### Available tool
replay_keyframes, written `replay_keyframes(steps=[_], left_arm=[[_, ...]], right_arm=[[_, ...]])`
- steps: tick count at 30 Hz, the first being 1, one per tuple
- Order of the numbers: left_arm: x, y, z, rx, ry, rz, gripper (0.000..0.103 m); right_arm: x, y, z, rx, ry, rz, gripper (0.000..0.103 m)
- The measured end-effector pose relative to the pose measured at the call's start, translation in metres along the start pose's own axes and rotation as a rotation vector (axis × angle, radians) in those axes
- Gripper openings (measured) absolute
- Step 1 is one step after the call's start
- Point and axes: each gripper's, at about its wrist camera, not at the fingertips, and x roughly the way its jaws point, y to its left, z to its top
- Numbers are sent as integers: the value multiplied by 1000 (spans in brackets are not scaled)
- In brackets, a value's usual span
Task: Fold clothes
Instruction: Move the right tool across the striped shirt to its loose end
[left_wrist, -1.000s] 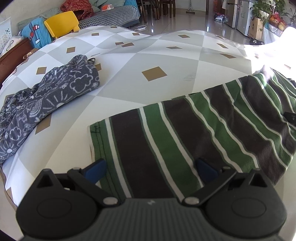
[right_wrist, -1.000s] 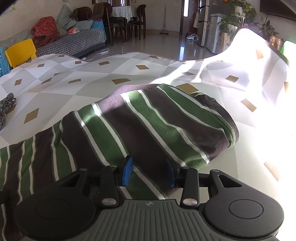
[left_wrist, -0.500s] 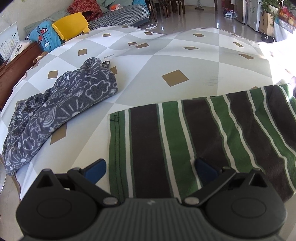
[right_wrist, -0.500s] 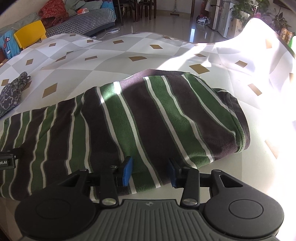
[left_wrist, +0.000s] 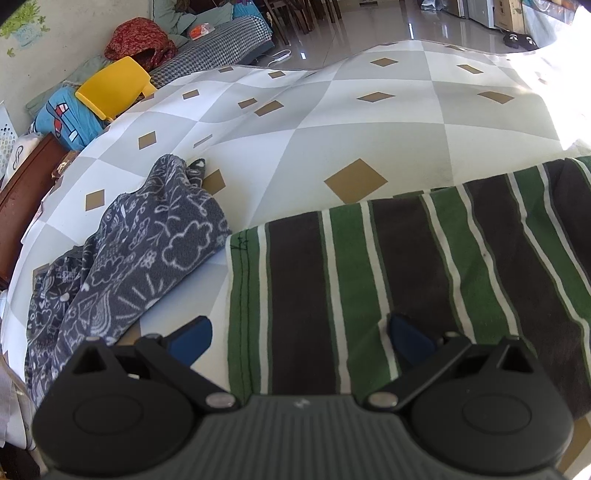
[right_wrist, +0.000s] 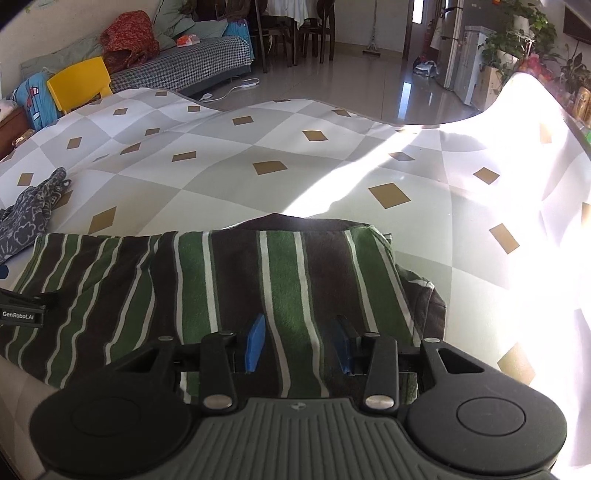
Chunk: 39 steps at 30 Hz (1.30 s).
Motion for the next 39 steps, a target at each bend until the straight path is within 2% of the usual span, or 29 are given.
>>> replay_keyframes(steps=[4,7,11,16,25,39], left_arm=[[4,10,-3,-84,9,-35,103],[5,12,-4,-104,8,-43,103],[4,13,-6,-122,4,-45,103],[6,21,-9,-193,35,-90,103],[-5,11,-21,-161,27,-107,103],[-25,-6,-30,-155,16,-122,103]], right_arm=[[21,-9,2,24,32,-7,39],[34,-11,-2,1,75,-42,39],[35,-11,-7,-24,75,-49,40],[33,-13,-13,-16,76,-55,42],[22,-15,-22,3,104,-68,43],[-10,-21,-25,129,70,-110,43]])
